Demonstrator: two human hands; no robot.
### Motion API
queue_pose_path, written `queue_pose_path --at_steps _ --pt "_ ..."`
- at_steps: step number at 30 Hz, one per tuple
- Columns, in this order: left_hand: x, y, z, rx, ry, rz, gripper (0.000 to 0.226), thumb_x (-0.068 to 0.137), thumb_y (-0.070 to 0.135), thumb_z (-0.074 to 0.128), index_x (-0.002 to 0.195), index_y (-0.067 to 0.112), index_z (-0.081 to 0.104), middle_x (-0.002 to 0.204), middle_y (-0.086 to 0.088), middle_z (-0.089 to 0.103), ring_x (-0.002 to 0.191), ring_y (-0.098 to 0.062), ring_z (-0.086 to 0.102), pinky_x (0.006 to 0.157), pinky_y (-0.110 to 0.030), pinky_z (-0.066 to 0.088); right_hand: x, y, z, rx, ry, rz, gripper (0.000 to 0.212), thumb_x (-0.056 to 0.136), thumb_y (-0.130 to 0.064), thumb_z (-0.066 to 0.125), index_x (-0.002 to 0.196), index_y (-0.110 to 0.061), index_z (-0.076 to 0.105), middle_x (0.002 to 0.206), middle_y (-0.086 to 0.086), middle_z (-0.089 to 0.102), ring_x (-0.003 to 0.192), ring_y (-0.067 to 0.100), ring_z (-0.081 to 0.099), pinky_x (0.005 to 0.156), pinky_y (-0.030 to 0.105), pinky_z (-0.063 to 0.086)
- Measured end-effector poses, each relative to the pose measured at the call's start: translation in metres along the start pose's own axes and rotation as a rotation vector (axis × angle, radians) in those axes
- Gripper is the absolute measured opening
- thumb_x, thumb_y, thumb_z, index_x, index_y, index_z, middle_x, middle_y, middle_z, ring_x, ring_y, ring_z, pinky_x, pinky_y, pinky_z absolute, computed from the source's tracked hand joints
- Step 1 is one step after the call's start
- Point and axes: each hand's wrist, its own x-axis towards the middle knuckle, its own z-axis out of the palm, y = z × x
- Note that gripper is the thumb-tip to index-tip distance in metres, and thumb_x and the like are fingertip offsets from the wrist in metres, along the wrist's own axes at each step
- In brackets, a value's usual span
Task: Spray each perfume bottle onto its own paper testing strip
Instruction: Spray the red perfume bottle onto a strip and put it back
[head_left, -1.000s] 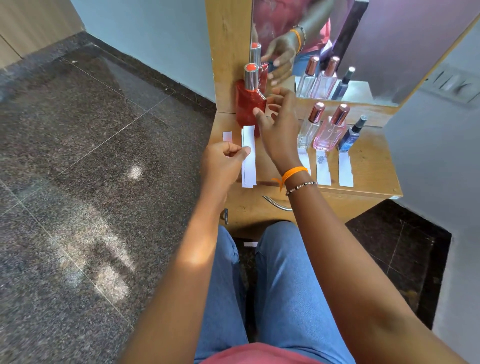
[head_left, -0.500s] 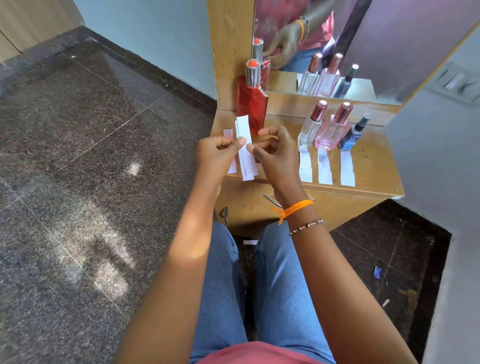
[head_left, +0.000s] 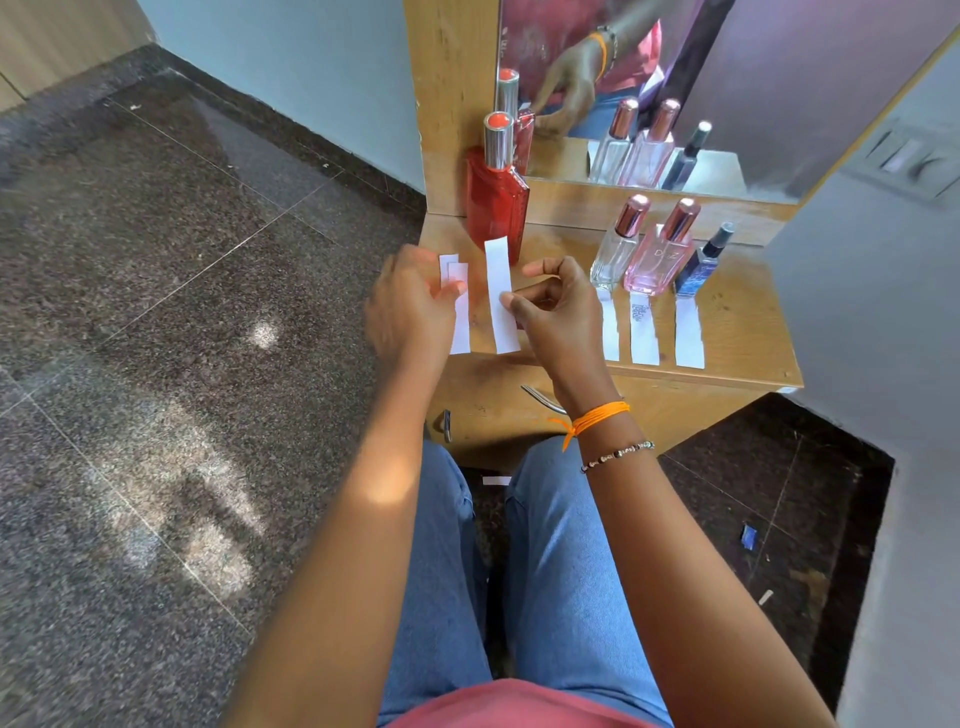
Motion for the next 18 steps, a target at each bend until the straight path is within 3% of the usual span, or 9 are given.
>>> queue_pose_path --at_steps 3,7,10,12,15,18 --pt "-0.008 0.006 0.001 -0.093 0.012 0.048 0.023 0.088 0.029 0.059 0.106 0.016 0.064 0.101 -0.008 0.061 0.095 -0.028 0.058 0.073 -0.031 0.04 -0.001 0.0 0.001 -0.011 0.004 -0.031 0.036 0.078 -0.003 0.071 0.085 -0.029 0.047 0.074 0.011 0.067 0.069 0.018 0.063 0.074 0.043 0.056" --pt "-0.022 0.015 0.006 -0.406 -0.197 -0.006 0.023 0.09 0.025 0.057 0.083 0.008 0.071 0.076 -0.004 0.064 0.094 -0.028 0.061 0.067 -0.027 0.037 0.0 0.0 0.001 -0.039 -0.024 -0.082 0.037 0.077 -0.007 0.073 0.087 -0.031 0.046 0.075 0.015 0.069 0.071 0.023 0.066 0.072 0.043 0.055" --pt "-0.021 0.015 0.005 -0.488 -0.201 -0.065 0.019 0.087 0.018 0.061 0.074 0.007 0.068 0.061 0.004 0.056 0.07 -0.015 0.052 0.066 -0.026 0.036 0.002 -0.001 0.0 -0.037 0.017 -0.1 0.031 0.078 -0.009 0.071 0.088 -0.026 0.048 0.078 0.011 0.067 0.07 0.021 0.064 0.068 0.034 0.054" --pt "-0.017 0.013 0.003 -0.487 -0.229 -0.081 0.022 0.087 0.018 0.062 0.072 0.002 0.066 0.062 -0.002 0.057 0.068 -0.015 0.048 0.063 -0.027 0.037 0.012 -0.005 0.0 -0.067 0.118 -0.155 0.027 0.079 -0.011 0.07 0.093 -0.017 0.049 0.085 0.006 0.063 0.074 0.016 0.061 0.068 0.02 0.05" --pt "-0.016 0.011 0.0 -0.462 -0.268 -0.069 0.019 0.087 0.016 0.061 0.077 0.001 0.068 0.074 -0.015 0.064 0.068 -0.017 0.052 0.054 -0.021 0.041 0.038 -0.013 0.008 -0.16 0.186 -0.282 0.035 0.077 -0.012 0.072 0.105 -0.009 0.052 0.099 0.003 0.058 0.093 0.02 0.057 0.082 0.026 0.047" --pt "-0.016 0.011 -0.003 -0.408 -0.271 -0.078 0.014 0.088 0.017 0.06 0.09 0.008 0.072 0.086 -0.009 0.069 0.076 -0.016 0.058 0.051 -0.013 0.043 0.058 -0.02 0.02 -0.207 0.11 -0.284 0.045 0.075 -0.009 0.073 0.116 -0.005 0.054 0.109 0.007 0.065 0.098 0.014 0.055 0.085 0.017 0.04"
